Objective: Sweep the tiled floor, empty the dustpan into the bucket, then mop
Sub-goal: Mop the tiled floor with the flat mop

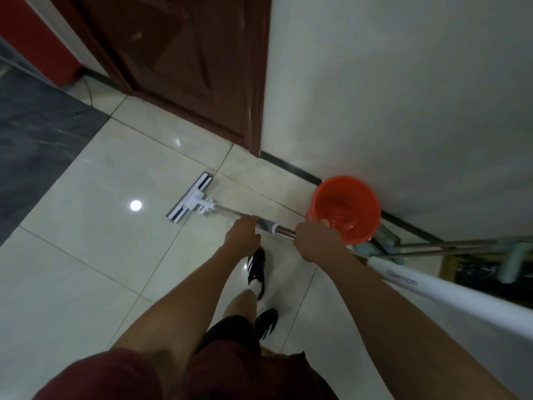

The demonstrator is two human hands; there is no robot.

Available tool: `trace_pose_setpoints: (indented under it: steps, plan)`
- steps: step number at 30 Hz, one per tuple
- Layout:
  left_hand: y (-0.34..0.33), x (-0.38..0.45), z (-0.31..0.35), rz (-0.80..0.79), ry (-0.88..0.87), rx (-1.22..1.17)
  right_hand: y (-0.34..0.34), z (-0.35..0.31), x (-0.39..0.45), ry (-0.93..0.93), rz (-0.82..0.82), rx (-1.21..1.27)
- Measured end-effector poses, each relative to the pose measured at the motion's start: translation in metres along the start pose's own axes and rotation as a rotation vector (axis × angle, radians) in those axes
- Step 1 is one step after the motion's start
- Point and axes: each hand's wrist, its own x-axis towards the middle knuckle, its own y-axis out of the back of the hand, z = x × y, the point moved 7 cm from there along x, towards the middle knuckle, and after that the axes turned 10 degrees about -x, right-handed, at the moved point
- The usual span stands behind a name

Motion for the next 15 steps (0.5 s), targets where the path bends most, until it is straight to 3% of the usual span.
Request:
trace_pose_setpoints:
  steps: [8, 15]
  plan:
    - [0.032, 0.064, 0.060, -0.042, -0.134, 0.095, 0.093, 0.042, 0.038, -0.051, 0.060, -0.182]
    - [0.066, 0.117, 0.111, -0.030, -0.177, 0.039, 0.159, 0.063, 0.074, -0.020, 0.105, -0.266]
